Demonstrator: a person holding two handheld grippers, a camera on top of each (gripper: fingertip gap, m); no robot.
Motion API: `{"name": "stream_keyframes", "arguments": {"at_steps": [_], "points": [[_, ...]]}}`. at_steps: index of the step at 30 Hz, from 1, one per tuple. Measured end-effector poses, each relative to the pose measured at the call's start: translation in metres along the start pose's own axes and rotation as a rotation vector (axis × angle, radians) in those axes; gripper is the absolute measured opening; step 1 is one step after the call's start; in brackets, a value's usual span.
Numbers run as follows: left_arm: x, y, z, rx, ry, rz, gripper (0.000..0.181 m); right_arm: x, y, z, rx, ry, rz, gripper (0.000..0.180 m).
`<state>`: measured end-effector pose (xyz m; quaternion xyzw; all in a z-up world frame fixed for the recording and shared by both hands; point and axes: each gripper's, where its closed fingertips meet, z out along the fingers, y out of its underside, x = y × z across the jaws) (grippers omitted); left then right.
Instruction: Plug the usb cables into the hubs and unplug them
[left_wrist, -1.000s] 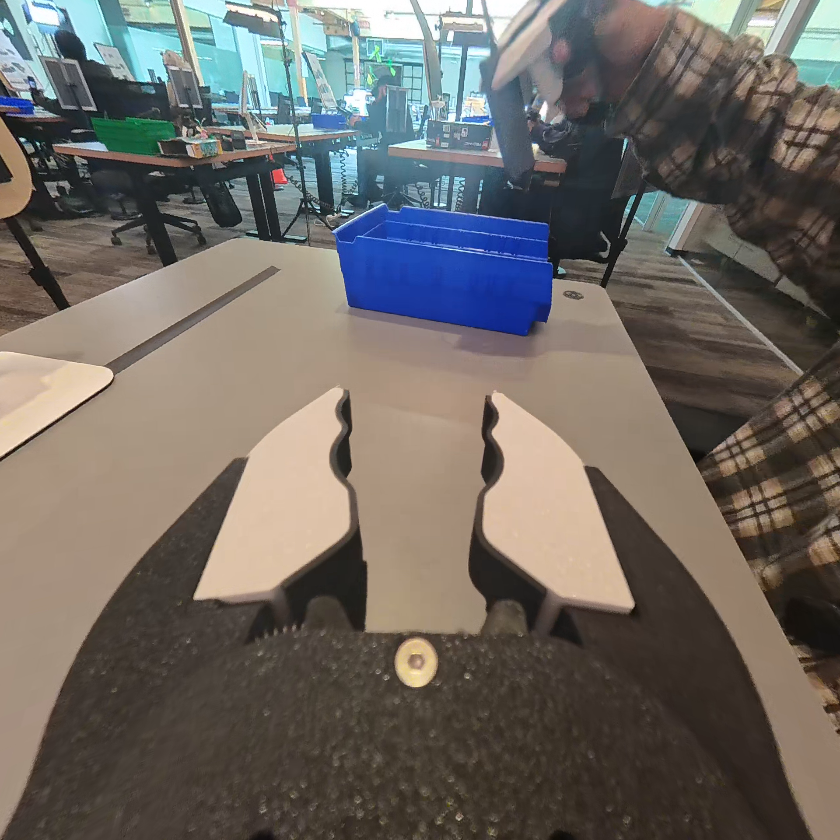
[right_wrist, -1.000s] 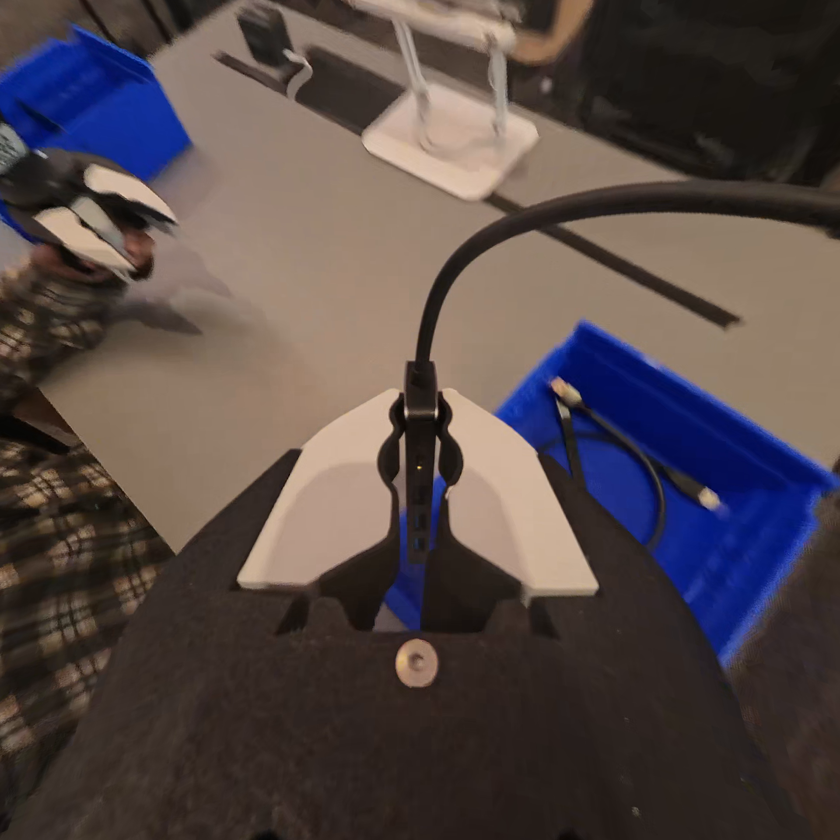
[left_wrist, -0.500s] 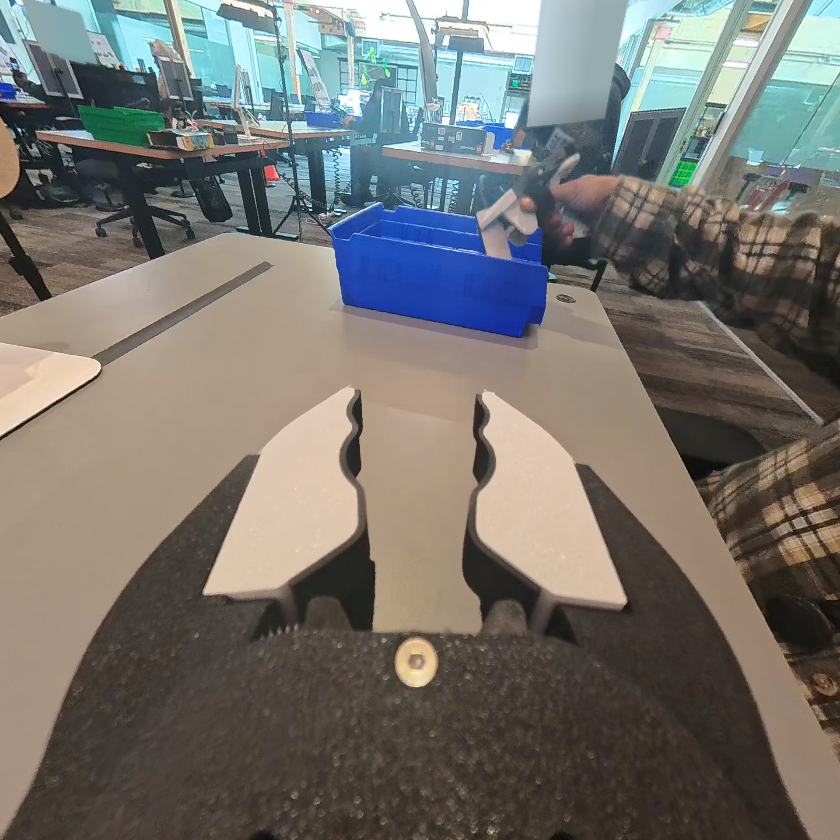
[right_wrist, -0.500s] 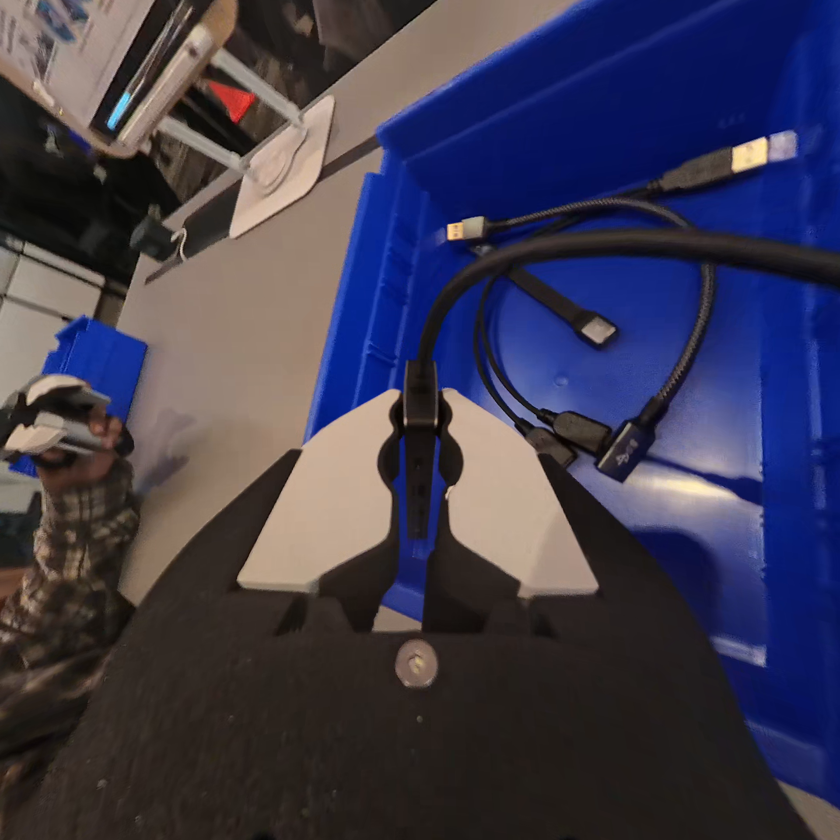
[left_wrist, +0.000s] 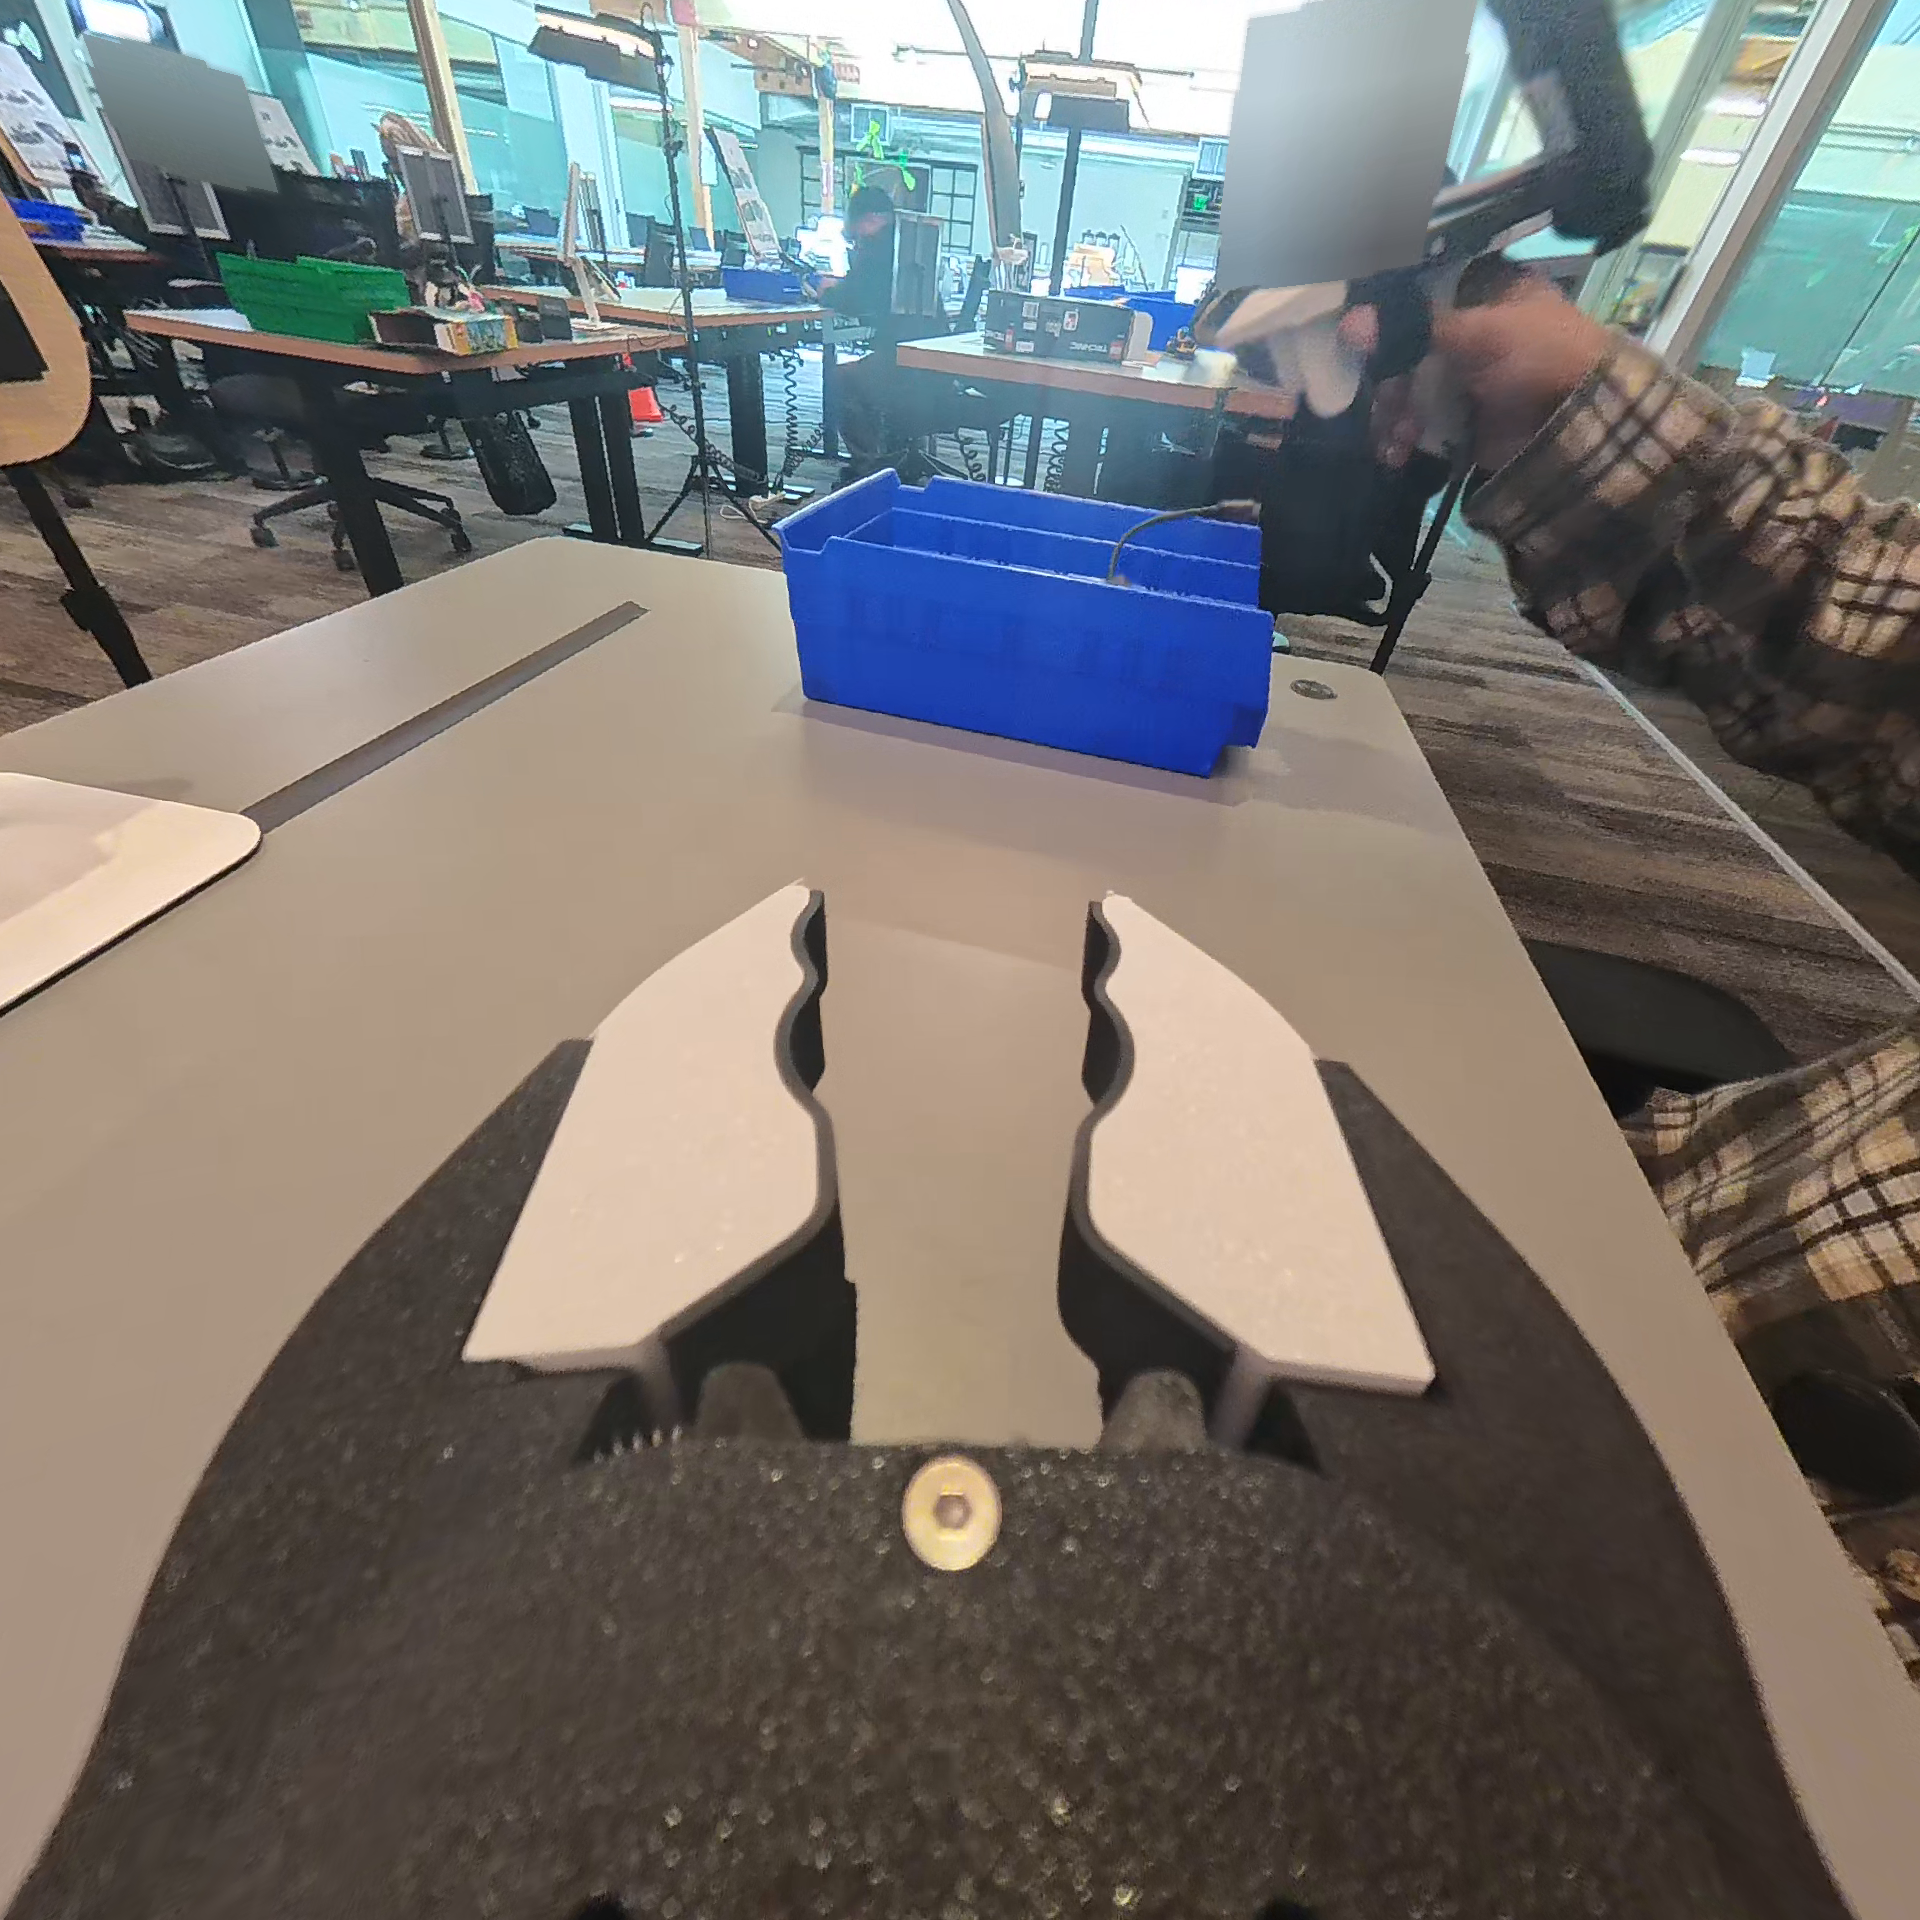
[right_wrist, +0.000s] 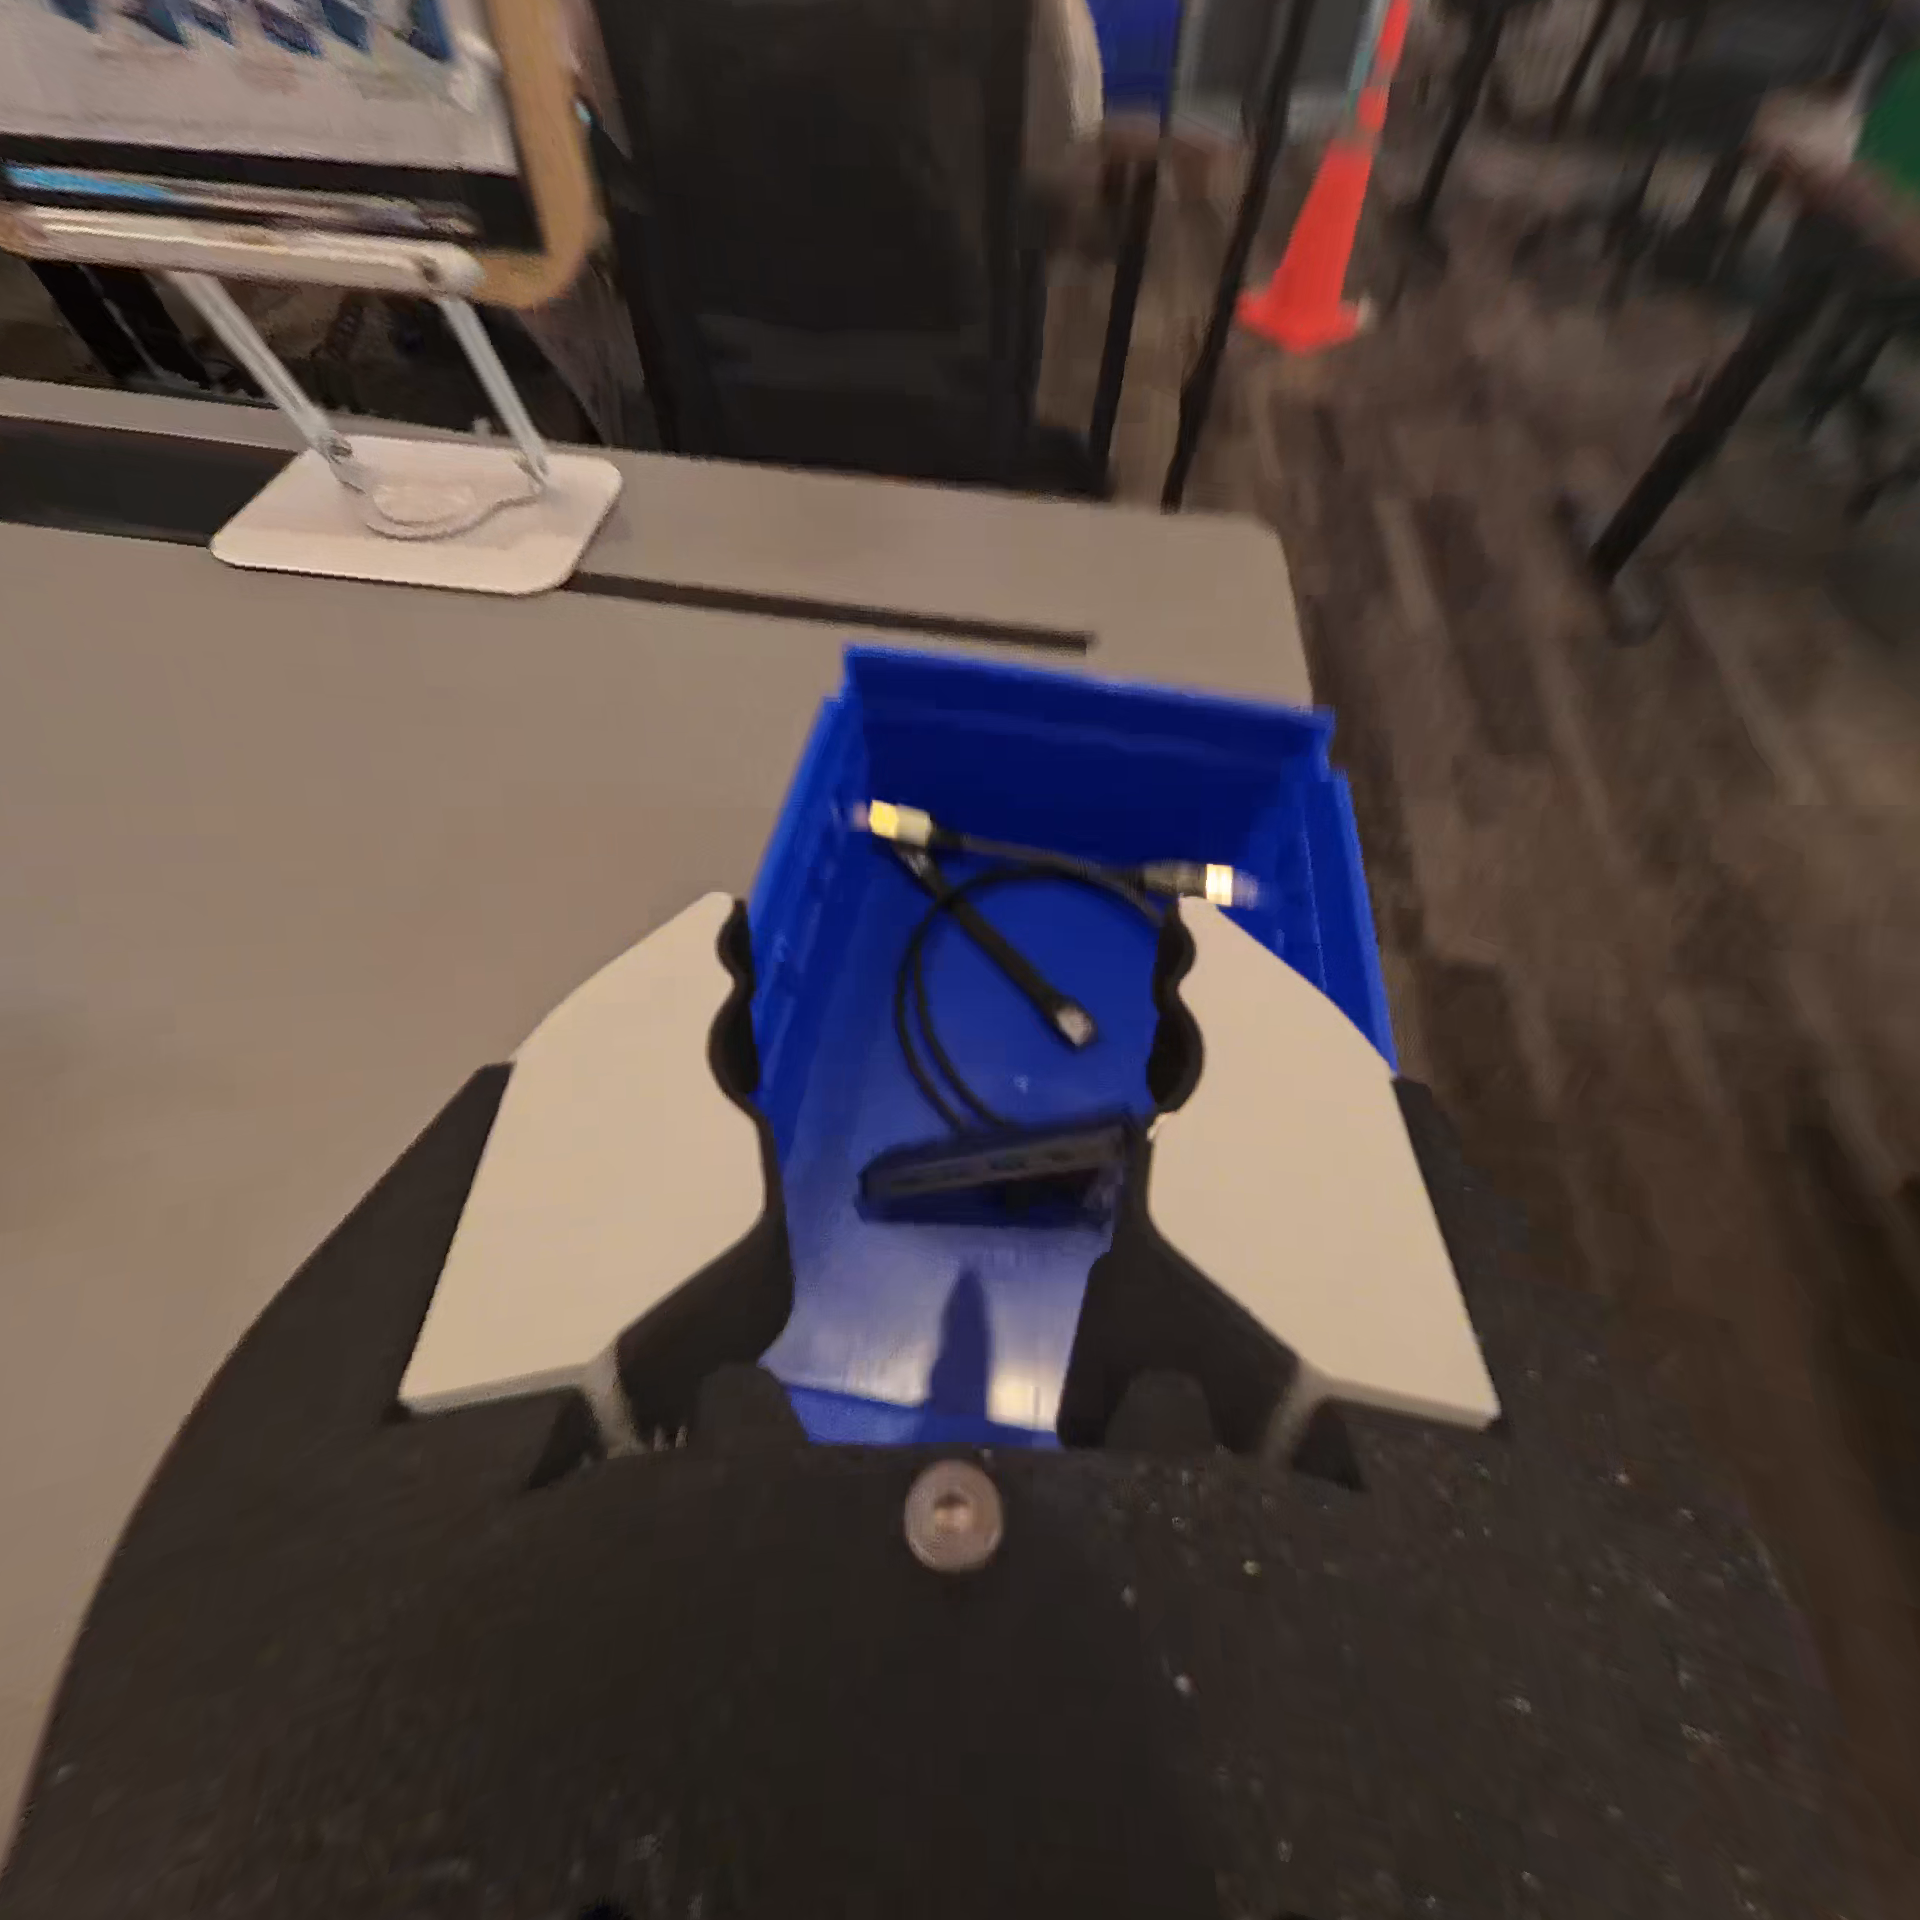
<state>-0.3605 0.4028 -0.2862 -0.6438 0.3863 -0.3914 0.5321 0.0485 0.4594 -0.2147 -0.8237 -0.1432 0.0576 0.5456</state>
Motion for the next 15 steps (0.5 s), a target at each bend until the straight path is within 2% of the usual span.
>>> {"name": "stream_keyframes", "arguments": {"at_steps": [3,6,11,15], "points": [[-0.001,0.004,0.002,-0.014,-0.003,0.001,0.046,-0.063,-0.033,0.001,0.163,-0.060,-0.192,0.075],[-0.003,0.005,0.001,-0.019,-0.010,0.001,0.046,-0.141,-0.042,0.019,0.273,-0.207,-0.324,0.079],[-0.007,0.005,-0.001,-0.019,-0.022,0.002,0.046,-0.249,-0.021,0.073,0.326,-0.496,-0.334,0.077],[-0.011,0.001,-0.006,-0.013,-0.040,-0.004,0.046,-0.283,0.003,0.117,0.339,-0.544,-0.362,0.071]]}}
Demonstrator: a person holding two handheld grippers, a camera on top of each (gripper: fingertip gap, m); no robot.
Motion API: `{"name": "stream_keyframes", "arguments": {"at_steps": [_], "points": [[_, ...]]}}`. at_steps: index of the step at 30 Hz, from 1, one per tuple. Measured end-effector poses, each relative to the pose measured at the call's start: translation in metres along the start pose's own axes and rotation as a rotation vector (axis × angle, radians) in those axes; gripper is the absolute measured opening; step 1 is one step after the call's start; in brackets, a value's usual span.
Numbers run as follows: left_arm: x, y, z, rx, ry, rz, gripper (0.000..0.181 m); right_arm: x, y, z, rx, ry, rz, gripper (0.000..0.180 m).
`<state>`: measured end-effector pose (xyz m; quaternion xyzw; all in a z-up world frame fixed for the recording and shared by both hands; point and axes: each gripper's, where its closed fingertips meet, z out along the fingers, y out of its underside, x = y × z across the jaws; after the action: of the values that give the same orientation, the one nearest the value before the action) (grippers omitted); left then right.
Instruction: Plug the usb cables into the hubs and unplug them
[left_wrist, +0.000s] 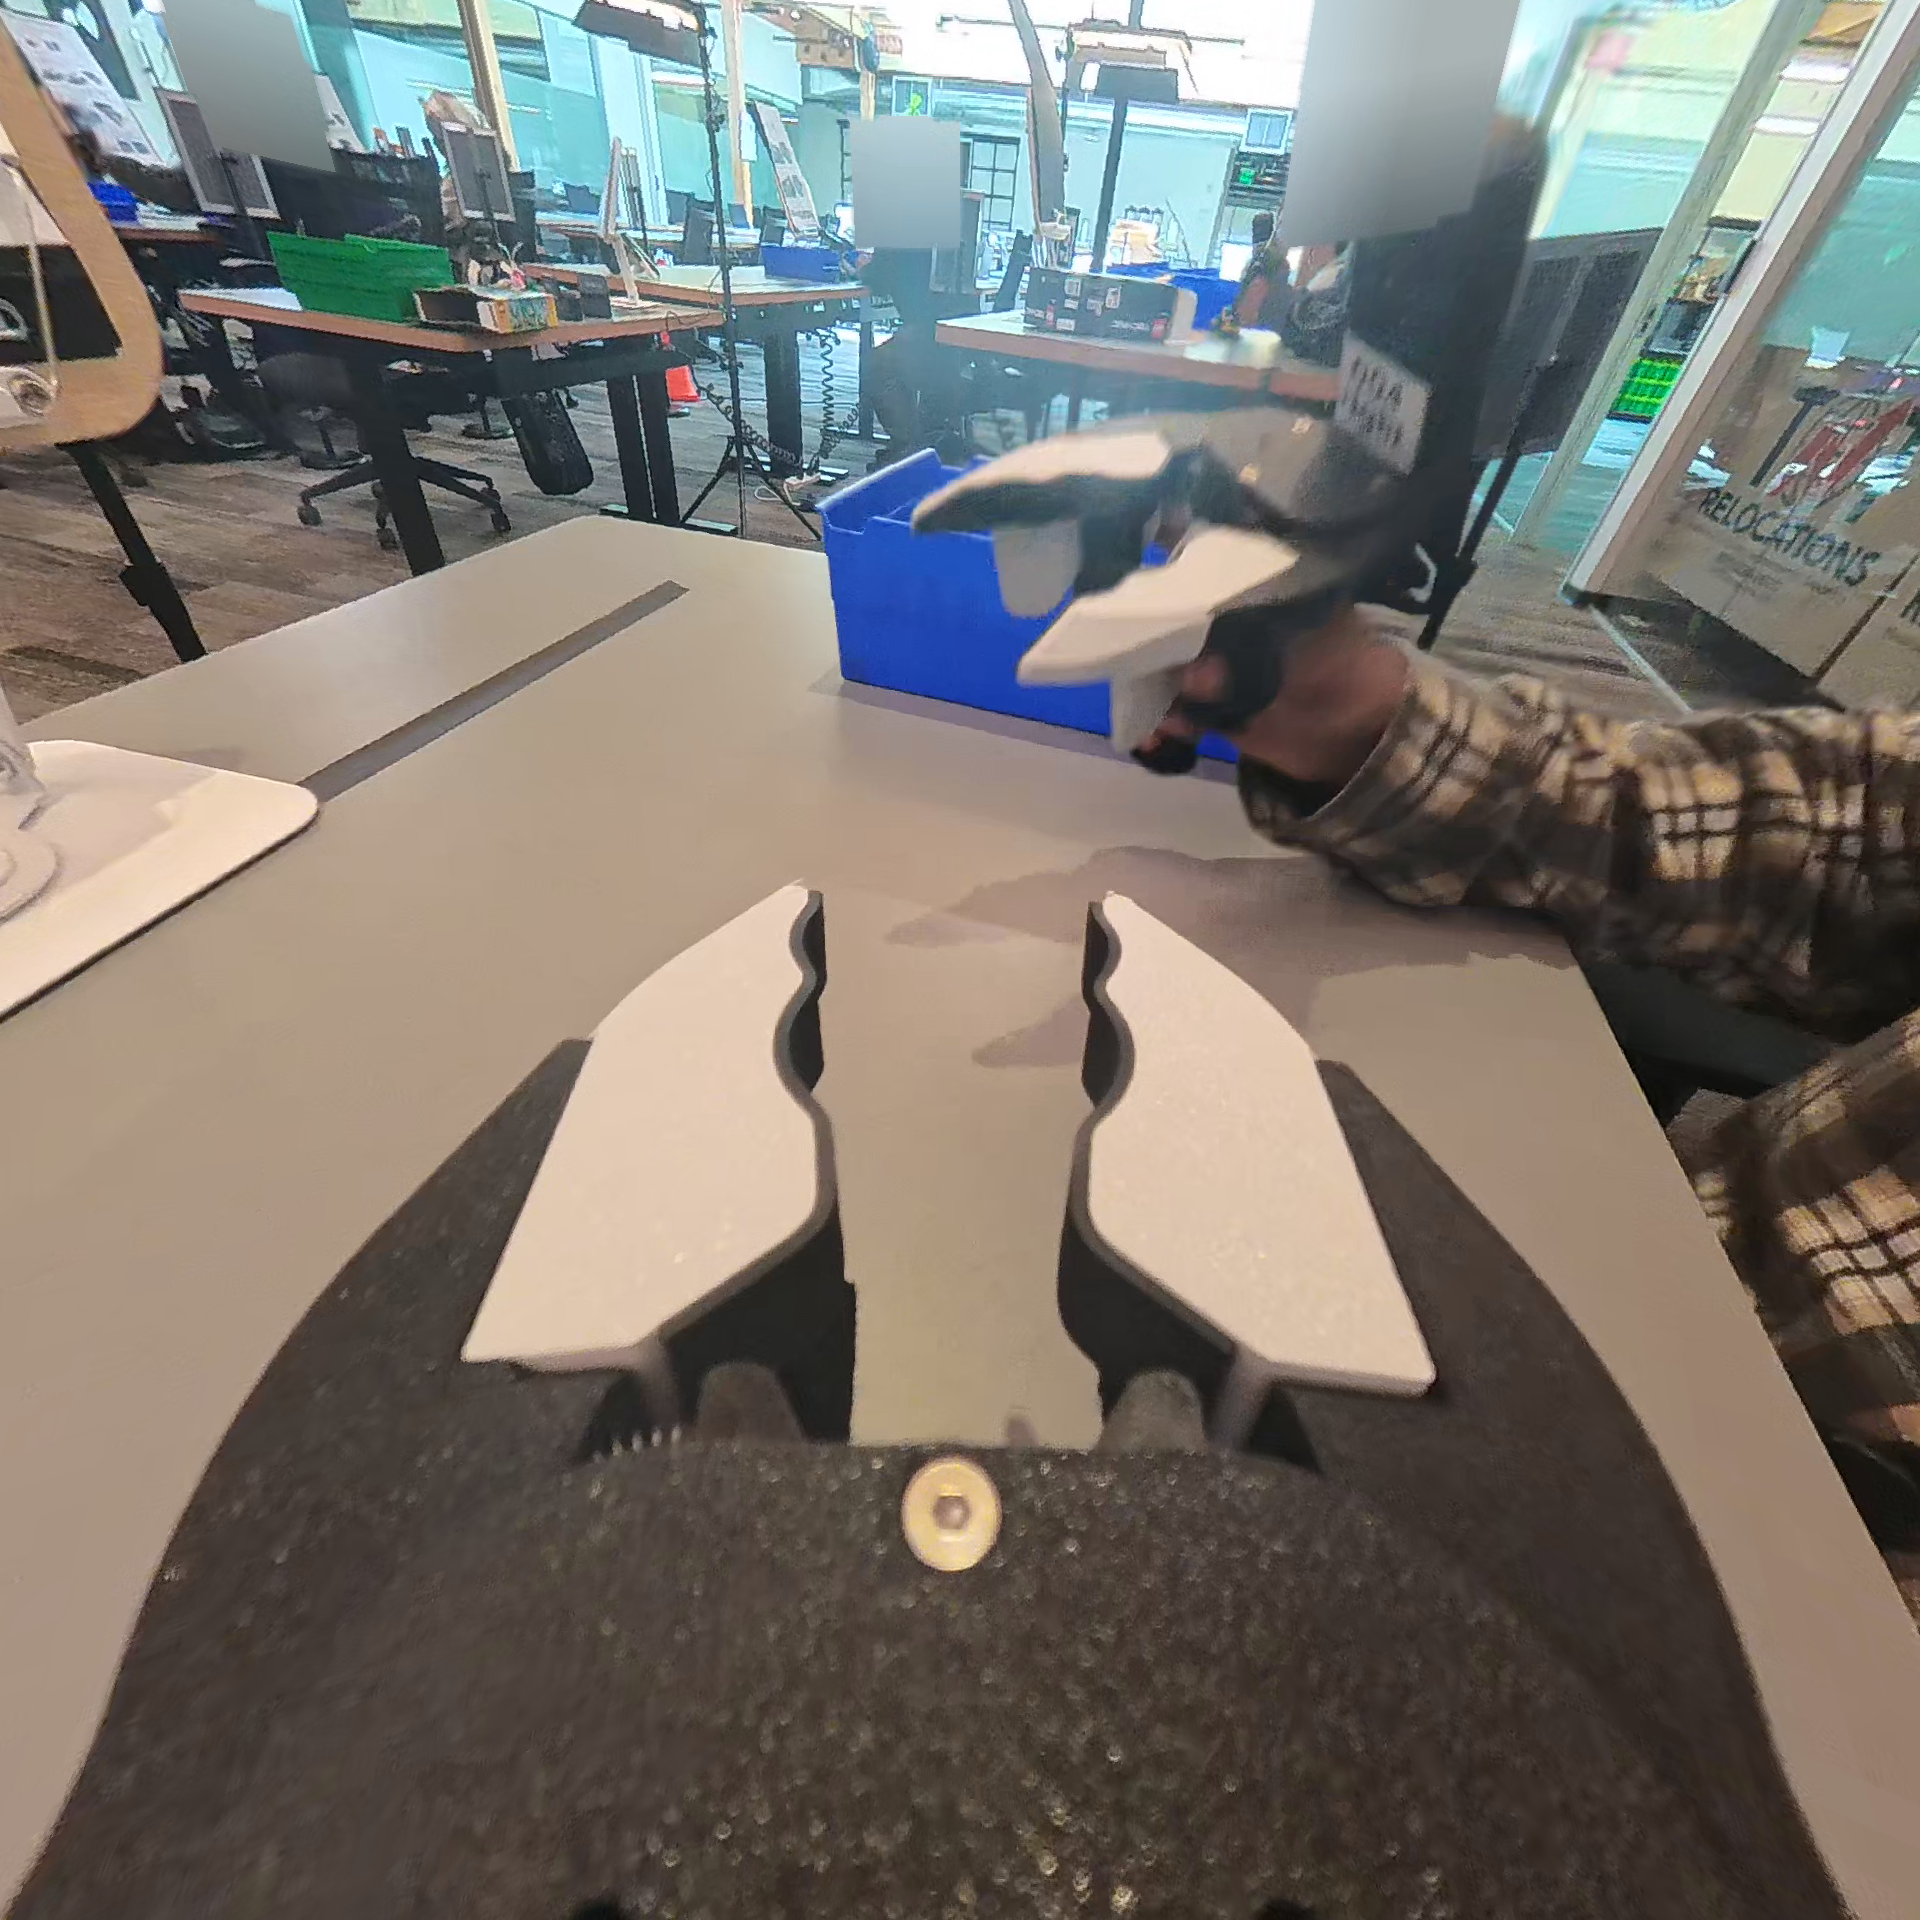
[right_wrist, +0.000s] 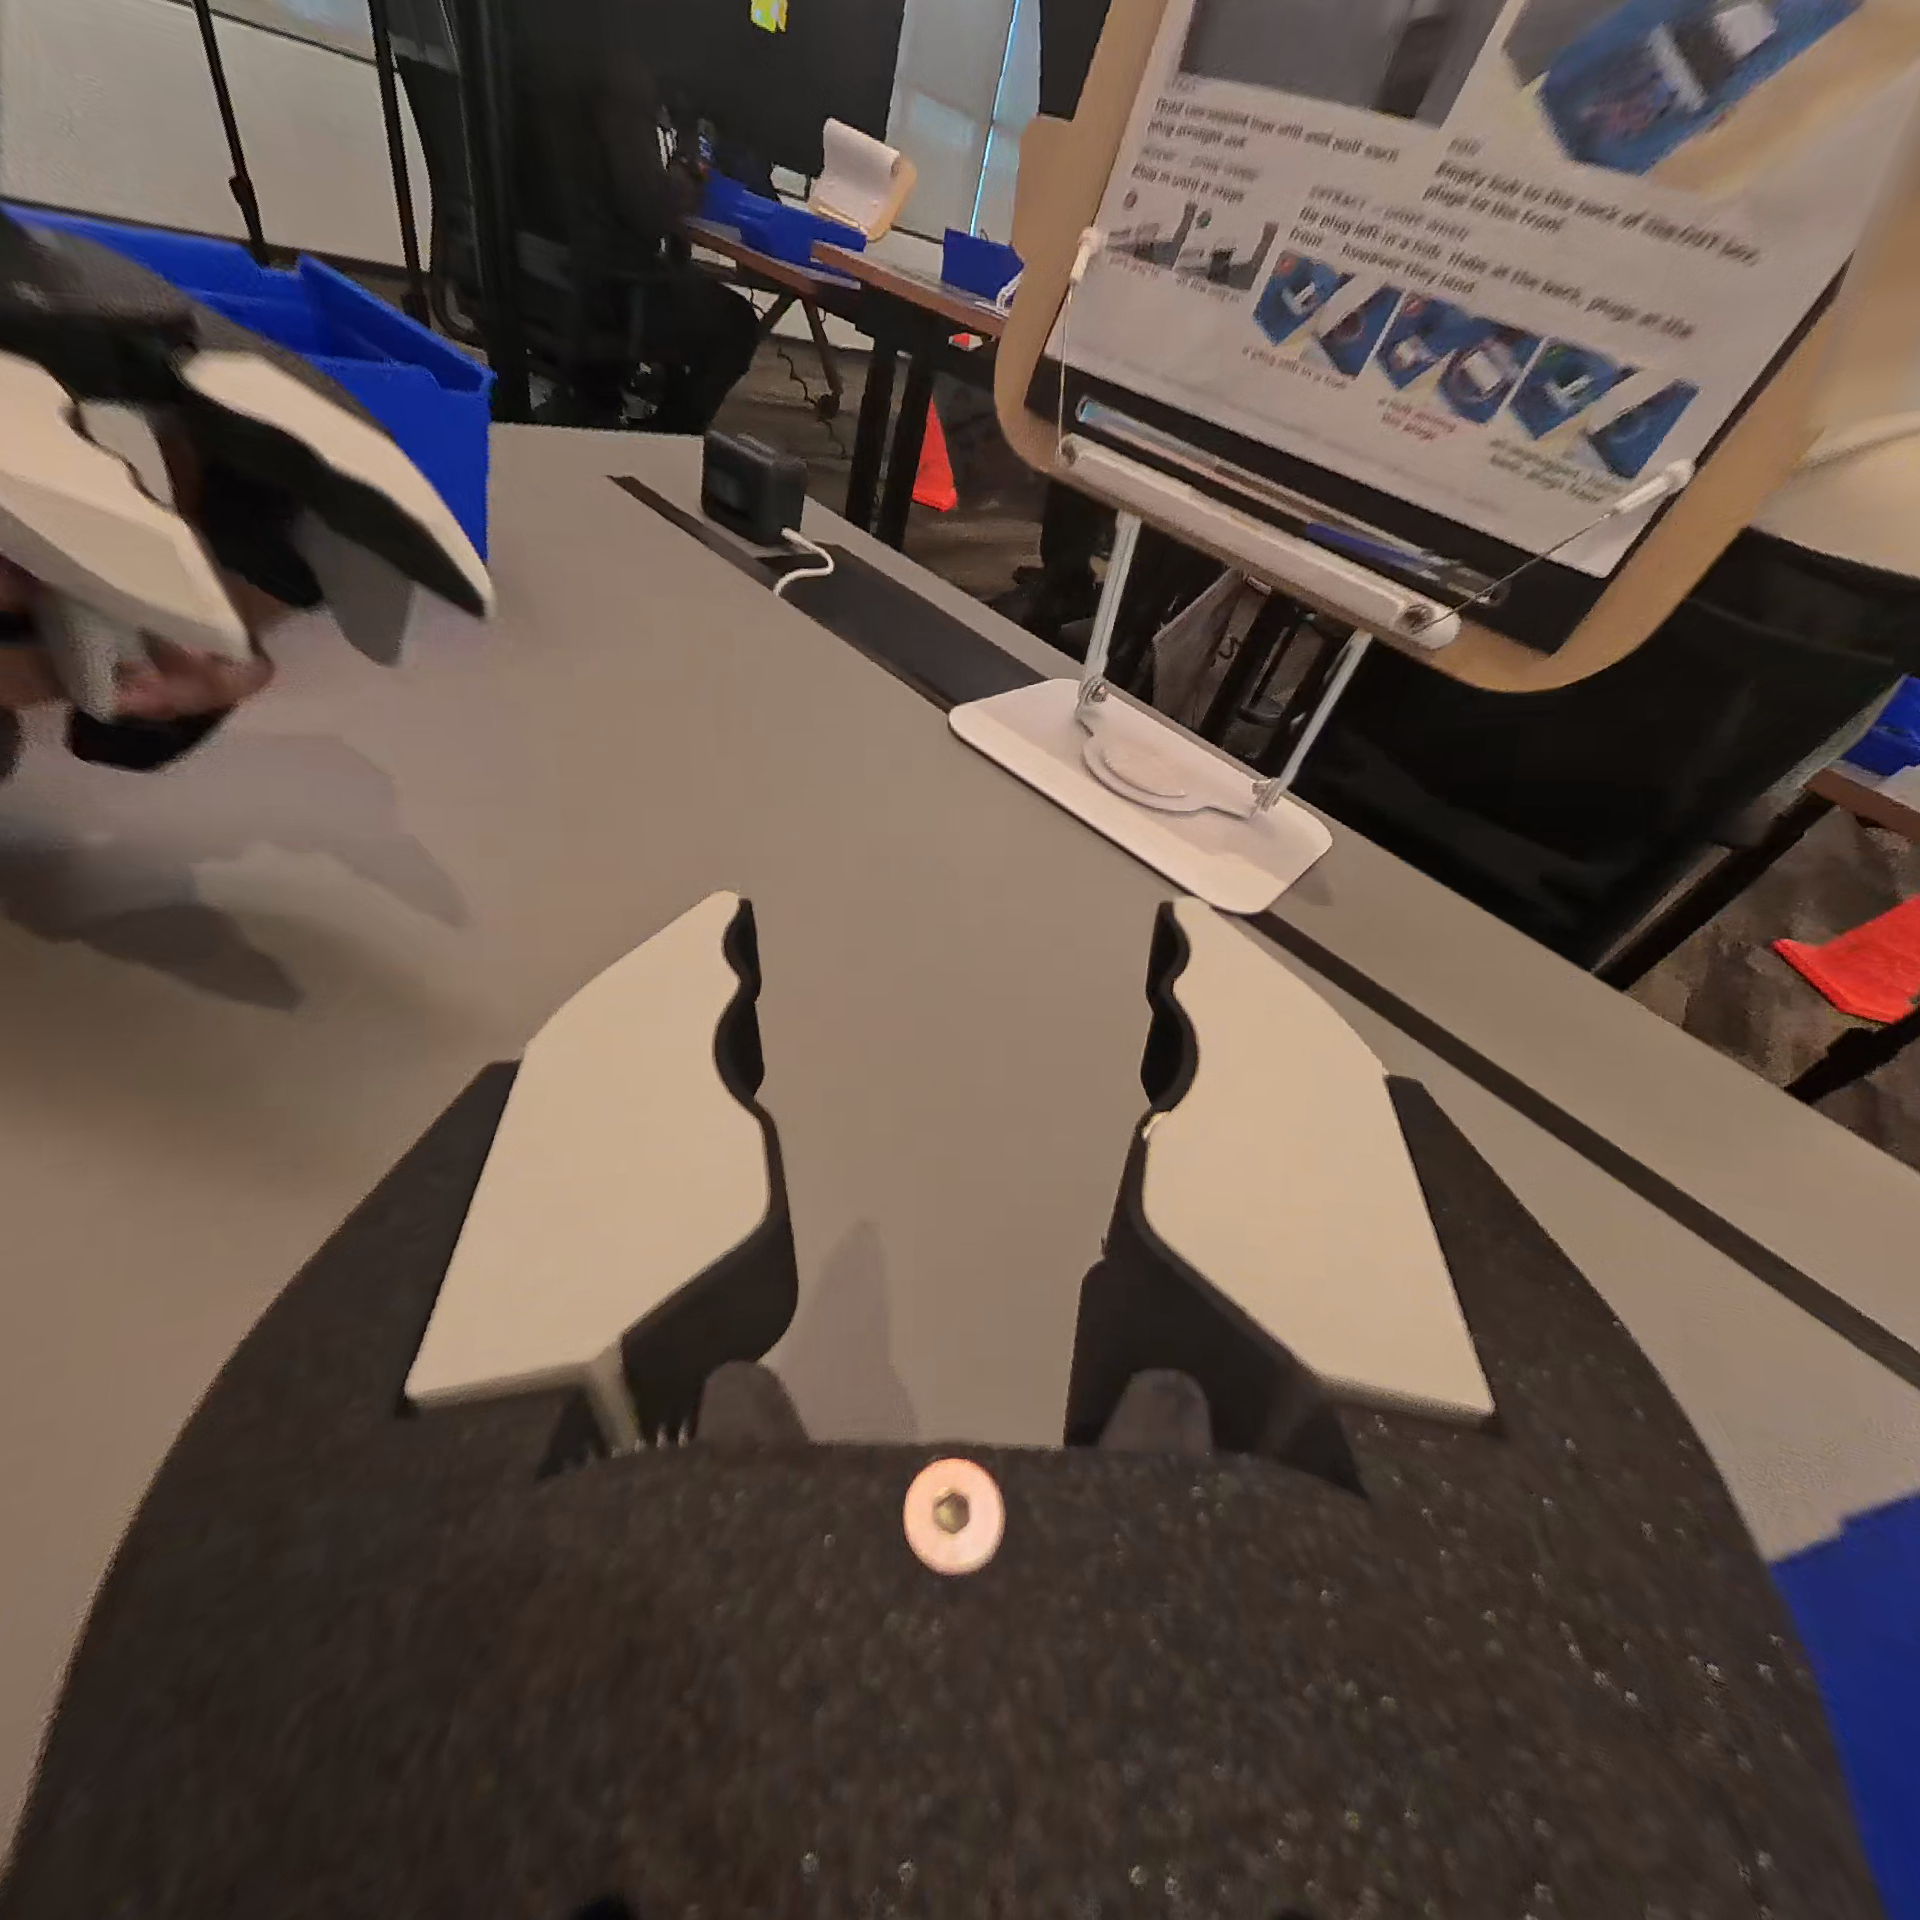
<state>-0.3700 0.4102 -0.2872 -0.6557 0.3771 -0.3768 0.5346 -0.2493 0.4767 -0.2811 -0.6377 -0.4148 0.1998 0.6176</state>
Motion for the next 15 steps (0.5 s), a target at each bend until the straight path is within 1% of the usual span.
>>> {"name": "stream_keyframes", "arguments": {"at_steps": [2,4,7,9,11,13,15], "points": [[-0.001,-0.008,-0.008,0.006,-0.024,-0.002,0.047,-0.003,0.013,0.009,0.007,-0.004,0.013,0.070],[-0.001,-0.021,-0.024,0.008,-0.063,0.002,0.047,-0.007,0.022,0.011,0.015,-0.026,0.039,0.067],[-0.001,-0.047,-0.066,-0.035,-0.150,0.016,0.047,-0.007,0.034,0.009,0.004,-0.035,0.044,0.065],[-0.011,-0.064,-0.110,-0.121,-0.270,0.058,0.046,-0.010,0.040,0.009,-0.002,-0.059,0.062,0.065],[-0.034,-0.076,-0.165,-0.248,-0.431,0.077,0.046,-0.015,0.042,0.010,-0.016,-0.079,0.063,0.065],[-0.061,-0.077,-0.222,-0.405,-0.564,0.043,0.045,-0.019,0.040,0.012,-0.014,-0.091,0.048,0.065],[-0.087,-0.065,-0.275,-0.578,-0.661,-0.033,0.044,-0.023,0.040,0.012,-0.021,-0.100,0.028,0.065]]}}
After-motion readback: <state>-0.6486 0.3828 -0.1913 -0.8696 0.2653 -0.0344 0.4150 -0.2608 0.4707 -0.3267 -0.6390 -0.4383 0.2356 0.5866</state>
